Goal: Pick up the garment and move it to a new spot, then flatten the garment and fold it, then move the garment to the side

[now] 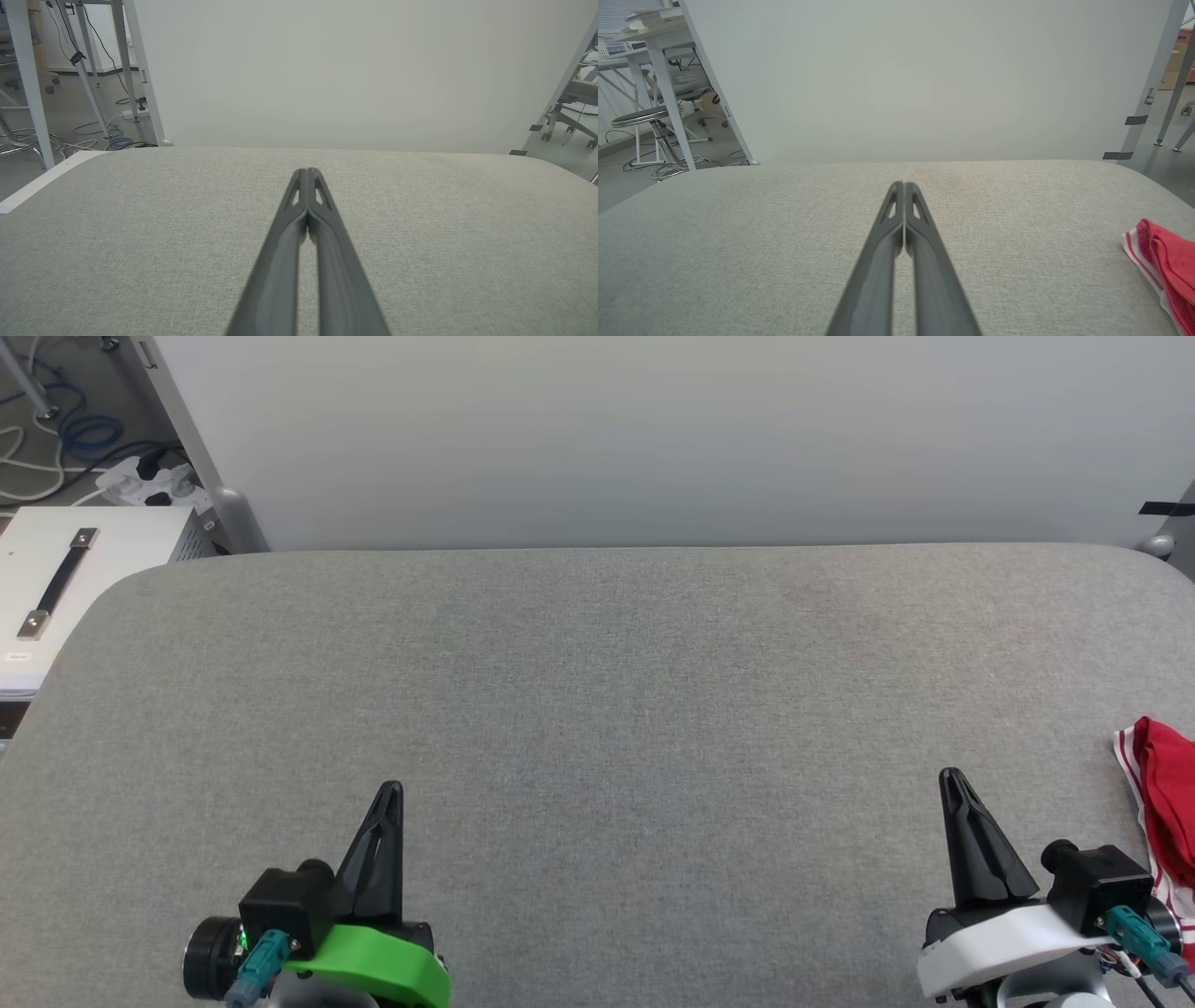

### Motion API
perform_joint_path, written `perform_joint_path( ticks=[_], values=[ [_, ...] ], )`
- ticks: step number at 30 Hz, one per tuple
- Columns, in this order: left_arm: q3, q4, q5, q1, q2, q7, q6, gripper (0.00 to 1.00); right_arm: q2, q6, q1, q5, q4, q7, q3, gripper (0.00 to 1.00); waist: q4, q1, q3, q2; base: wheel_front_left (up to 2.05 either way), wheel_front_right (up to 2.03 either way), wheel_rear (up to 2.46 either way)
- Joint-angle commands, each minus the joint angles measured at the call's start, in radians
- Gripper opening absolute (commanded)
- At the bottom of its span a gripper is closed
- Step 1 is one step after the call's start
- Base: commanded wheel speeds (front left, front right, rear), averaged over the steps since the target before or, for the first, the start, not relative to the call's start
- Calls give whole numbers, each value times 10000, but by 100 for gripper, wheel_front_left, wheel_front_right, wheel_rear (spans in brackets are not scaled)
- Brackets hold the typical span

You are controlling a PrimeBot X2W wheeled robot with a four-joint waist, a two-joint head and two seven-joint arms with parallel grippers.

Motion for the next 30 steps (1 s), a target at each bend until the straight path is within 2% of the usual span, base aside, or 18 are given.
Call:
perform_joint_path(
  ticks=[1, 30],
  values=[
    [47, -21, 99, -86, -15, 45, 70, 0, 27, -2, -58, -73, -71, 66, -25, 0, -2, 0, 1, 0, 0, 0, 0],
    [163, -182, 490, -227, -35, 667, 382, 0, 110, -5, -150, -544, -223, 689, -101, 0, -59, 0, 18, 0, 0, 0, 0]
  ],
)
